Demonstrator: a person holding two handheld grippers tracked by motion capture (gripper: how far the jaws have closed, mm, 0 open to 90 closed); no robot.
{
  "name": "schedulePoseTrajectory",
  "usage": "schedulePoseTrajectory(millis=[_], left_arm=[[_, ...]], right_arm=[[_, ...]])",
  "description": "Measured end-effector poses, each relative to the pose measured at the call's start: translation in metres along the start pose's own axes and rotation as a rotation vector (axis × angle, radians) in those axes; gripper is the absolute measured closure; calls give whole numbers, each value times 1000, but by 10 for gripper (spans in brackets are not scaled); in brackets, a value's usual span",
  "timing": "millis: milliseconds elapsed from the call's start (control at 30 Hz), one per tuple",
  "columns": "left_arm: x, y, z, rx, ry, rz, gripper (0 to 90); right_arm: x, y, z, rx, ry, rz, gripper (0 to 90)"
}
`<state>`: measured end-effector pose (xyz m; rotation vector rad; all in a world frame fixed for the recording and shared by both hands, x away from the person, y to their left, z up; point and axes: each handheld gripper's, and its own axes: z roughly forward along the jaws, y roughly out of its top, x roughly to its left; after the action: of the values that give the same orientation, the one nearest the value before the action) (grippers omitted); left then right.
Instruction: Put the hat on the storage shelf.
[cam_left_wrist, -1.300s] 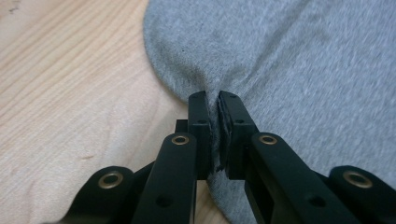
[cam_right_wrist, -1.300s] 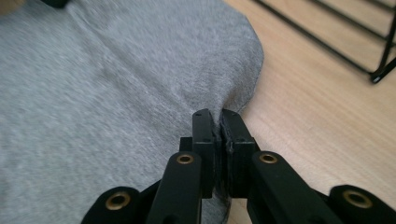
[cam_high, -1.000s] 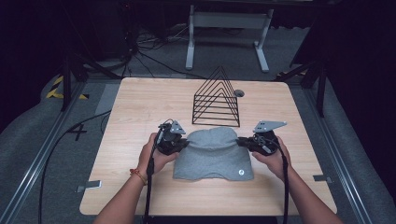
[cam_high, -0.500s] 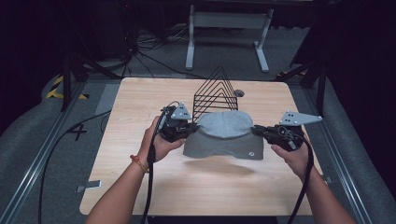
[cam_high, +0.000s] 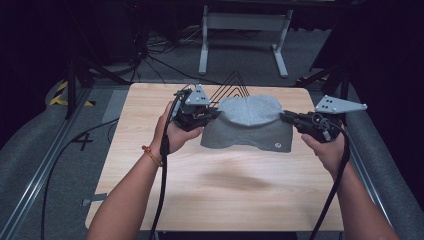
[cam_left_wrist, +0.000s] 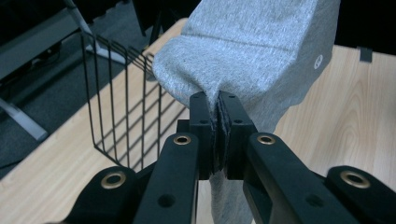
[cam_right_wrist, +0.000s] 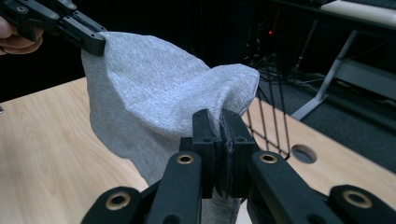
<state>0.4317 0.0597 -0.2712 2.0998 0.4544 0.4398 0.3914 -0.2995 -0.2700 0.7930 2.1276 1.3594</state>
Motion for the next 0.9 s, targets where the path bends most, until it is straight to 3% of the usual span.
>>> schedulePoseTrajectory(millis=[167,400,633,767,900], left_arm=[[9,17,-5,-33,4,-12,856],[23,41,-4,-35,36,2,856],[54,63,0,-32,113,-6,856],[68,68,8,-13,146,-9,856],[82,73,13,-30,180,-17,856]], right_arm=[[-11,22,-2,-21,-26,-11,861],[-29,51,3,-33,-72,-7,860],[-48,73,23,-18,-114,-4,860],[-62,81,39,-15,-125,20,860],[-68,89,44,-37,-126,35,860]])
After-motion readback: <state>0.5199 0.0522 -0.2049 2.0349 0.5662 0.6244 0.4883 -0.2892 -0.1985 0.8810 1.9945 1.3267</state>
